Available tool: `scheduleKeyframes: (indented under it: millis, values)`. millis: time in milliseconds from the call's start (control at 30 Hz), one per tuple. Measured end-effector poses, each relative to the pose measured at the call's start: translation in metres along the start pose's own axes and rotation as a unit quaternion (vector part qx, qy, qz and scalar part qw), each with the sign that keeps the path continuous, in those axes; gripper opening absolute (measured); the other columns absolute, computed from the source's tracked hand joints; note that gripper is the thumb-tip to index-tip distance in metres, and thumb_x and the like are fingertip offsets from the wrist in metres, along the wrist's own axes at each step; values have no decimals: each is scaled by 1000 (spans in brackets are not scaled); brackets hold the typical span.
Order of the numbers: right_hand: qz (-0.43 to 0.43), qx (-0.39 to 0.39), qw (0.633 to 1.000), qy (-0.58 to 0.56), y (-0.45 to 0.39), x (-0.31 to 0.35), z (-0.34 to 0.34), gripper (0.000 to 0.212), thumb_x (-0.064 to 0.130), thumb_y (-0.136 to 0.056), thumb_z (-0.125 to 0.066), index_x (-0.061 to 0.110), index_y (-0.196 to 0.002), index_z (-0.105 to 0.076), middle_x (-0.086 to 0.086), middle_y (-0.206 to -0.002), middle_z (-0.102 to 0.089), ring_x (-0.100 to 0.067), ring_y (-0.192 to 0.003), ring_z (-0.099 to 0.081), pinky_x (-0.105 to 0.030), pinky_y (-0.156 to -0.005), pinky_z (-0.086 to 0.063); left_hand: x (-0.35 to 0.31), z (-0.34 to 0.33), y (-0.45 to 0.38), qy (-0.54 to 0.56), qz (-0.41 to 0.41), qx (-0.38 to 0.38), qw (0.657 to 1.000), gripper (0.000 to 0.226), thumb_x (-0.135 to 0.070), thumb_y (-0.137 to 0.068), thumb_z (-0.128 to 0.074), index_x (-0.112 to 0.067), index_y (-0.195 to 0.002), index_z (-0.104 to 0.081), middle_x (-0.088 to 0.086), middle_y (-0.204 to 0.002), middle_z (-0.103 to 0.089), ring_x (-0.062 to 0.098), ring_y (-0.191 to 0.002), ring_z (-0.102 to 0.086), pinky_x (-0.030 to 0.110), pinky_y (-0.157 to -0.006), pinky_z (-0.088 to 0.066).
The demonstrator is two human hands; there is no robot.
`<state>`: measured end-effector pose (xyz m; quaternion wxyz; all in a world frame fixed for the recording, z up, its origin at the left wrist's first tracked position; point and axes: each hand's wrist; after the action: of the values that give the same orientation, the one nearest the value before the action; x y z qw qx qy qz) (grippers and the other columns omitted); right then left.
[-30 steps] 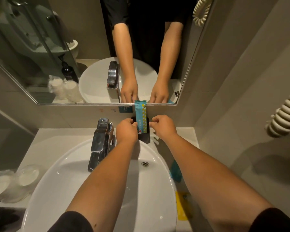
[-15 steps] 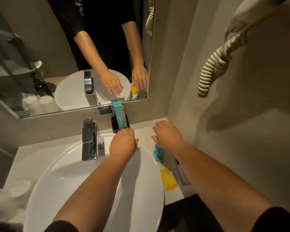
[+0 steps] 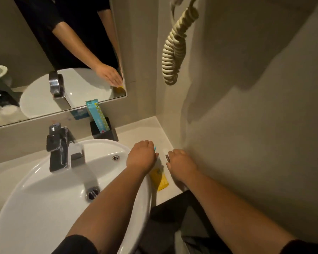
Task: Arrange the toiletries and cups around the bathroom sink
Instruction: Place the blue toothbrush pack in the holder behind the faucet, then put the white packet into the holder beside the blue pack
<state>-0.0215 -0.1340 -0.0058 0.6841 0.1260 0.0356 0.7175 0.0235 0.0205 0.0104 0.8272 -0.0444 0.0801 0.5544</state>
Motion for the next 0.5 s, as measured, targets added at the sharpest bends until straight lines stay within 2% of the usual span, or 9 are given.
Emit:
scheduleKeyframes:
  millis: [100,200,300,433,500]
  values:
    - [-20,17,999,-39,9,-1,-10,42,31,-97,-45,12,-134,-42,-10,-133,-50,-26,-121,-46,-37,-99,-42,-17,-12,2,23,17,25,999,39,-39,-95,-47,-12,-122,-50,9,-120,-58,27,-108,-53,36,-92,-43]
    - [-55,30,997,-48,12,0,-16,38,26,-97,-44,10,-132,-43,-12,-129,-52,-28,-115,-50,-39,-95,-46,-30,-23,2,47,51,82,994,40,-37,-97,-44,-10,-126,-48,12,-123,-57,29,-110,-55,39,-89,-46]
    - [-112,48,989,-81,9,1,-22,34,18,-96,-45,9,-128,-45,-13,-126,-53,-31,-113,-53,-41,-92,-49,-35,-35,-7,104,103,119,982,32,-33,-97,-45,-7,-114,-54,15,-116,-61,31,-104,-58,37,-83,-45]
    - [-167,62,981,-80,-6,3,-28,32,11,-94,-43,6,-125,-48,-16,-124,-54,-33,-112,-56,-44,-91,-52,-39,-53,-31,213,178,154,948,26,-26,-94,-52,-1,-101,-59,19,-108,-64,32,-102,-59,33,-79,-43]
    - [-186,72,977,-69,-15,6,-33,30,10,-94,-45,6,-124,-50,-16,-123,-54,-34,-111,-57,-46,-89,-53,-40,-61,-45,254,212,170,928,20,-22,-92,-56,-5,-82,-57,19,-103,-66,34,-100,-62,32,-73,-44]
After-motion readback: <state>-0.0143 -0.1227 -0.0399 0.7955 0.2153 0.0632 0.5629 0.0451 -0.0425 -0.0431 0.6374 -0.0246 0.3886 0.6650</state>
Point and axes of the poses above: each hand's wrist, its own y-axis away from the middle knuckle, its own z-axis out of the back of the hand, x = y × z
